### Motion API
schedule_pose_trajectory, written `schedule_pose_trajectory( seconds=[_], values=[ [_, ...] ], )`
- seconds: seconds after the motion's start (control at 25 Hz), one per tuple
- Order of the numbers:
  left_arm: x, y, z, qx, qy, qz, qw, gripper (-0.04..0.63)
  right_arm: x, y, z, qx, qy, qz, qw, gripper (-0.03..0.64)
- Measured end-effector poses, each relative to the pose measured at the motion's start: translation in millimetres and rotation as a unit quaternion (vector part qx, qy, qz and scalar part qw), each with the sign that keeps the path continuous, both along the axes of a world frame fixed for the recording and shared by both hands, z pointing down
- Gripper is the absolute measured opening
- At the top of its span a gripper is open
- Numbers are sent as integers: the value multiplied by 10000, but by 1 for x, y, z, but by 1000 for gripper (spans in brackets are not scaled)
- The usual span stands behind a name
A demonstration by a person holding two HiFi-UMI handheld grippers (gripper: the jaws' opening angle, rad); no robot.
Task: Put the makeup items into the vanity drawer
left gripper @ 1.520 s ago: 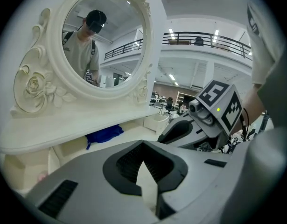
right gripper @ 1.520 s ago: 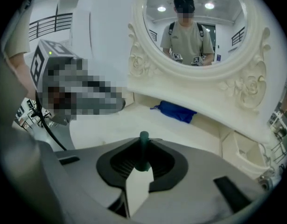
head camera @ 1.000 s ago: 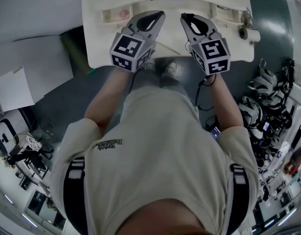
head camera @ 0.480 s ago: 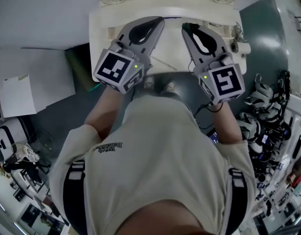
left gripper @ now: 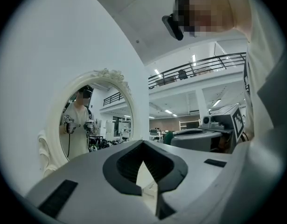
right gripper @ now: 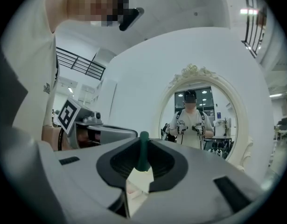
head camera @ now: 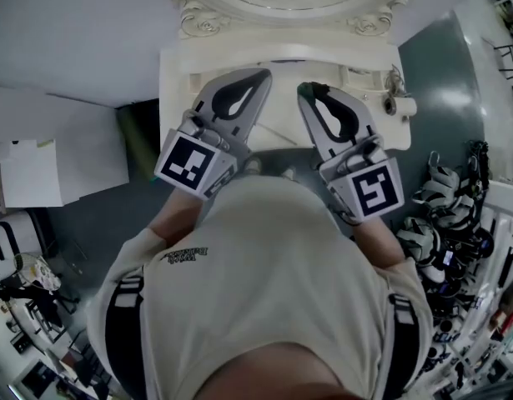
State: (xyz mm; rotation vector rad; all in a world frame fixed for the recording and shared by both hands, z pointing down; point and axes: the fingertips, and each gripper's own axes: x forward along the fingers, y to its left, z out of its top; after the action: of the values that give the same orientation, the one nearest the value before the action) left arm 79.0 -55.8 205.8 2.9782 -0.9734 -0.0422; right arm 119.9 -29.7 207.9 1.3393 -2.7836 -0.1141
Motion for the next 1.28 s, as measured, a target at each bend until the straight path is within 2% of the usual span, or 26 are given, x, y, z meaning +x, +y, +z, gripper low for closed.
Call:
schedule_pose_trajectory(
  seconds=[0.24,0.52,0.8,1.08,1.28],
  values=[
    [-5,11,15,-76,-211,-36,9997,14,-7,13,1,5,-139,-86,9999,54],
    [-16,7,13,-112,-99,-265,9995,14,1,13,14,-285,-116,-57,9995,54],
    [-35,2,19,-233,-195,-484,9984,14,-15,3,26,-544,-66,-274,9981,54],
    [-103,-29,33,-191,-380,-1314,9904,14,-55,-30,33,-564,185,-757,9954,54],
    [-150,-52,54,-319,-489,-1858,9808,14,-91,-65,57,-886,238,-1089,9898,54]
  ],
)
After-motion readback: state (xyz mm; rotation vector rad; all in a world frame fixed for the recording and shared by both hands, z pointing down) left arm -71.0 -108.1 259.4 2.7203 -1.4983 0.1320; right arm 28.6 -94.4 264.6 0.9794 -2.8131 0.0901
